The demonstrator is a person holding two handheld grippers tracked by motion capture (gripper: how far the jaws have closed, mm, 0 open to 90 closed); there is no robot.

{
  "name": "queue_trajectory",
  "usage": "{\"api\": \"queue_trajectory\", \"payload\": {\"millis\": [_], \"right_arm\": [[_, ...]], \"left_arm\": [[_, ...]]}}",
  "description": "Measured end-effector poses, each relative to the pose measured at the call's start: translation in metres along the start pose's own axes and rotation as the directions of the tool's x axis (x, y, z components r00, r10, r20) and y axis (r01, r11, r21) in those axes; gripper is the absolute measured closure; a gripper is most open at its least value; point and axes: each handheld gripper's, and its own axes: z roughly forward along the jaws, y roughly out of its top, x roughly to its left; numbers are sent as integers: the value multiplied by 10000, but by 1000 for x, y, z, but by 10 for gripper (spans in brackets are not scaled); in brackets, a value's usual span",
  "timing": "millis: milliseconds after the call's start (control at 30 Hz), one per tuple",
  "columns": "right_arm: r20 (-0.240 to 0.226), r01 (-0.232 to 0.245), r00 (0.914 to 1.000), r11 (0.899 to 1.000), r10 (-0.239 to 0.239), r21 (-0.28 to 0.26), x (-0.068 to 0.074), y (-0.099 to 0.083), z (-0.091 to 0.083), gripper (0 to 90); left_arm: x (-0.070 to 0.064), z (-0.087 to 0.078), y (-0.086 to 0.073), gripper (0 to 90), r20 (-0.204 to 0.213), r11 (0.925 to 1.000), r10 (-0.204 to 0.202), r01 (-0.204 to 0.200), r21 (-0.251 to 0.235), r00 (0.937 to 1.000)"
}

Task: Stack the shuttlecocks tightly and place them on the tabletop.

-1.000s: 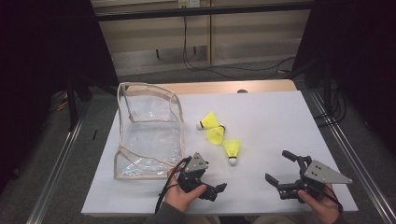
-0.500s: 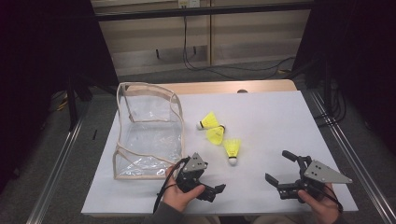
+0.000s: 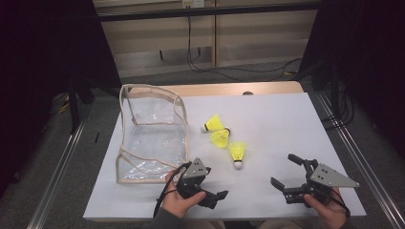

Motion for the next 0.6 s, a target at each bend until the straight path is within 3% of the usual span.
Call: {"api": "queue_trajectory", "payload": {"millis": [267, 600], "right_arm": [[-24, 9, 10000, 10000, -9, 9, 0, 0, 0, 15], [-5, 25, 10000, 10000, -25, 36, 1, 0, 0, 15]], "left_arm": [[1, -6, -4, 83, -8, 10000, -88, 88, 43, 10000], [0, -12, -11, 48, -147, 9999, -80, 81, 85, 9999]]}}
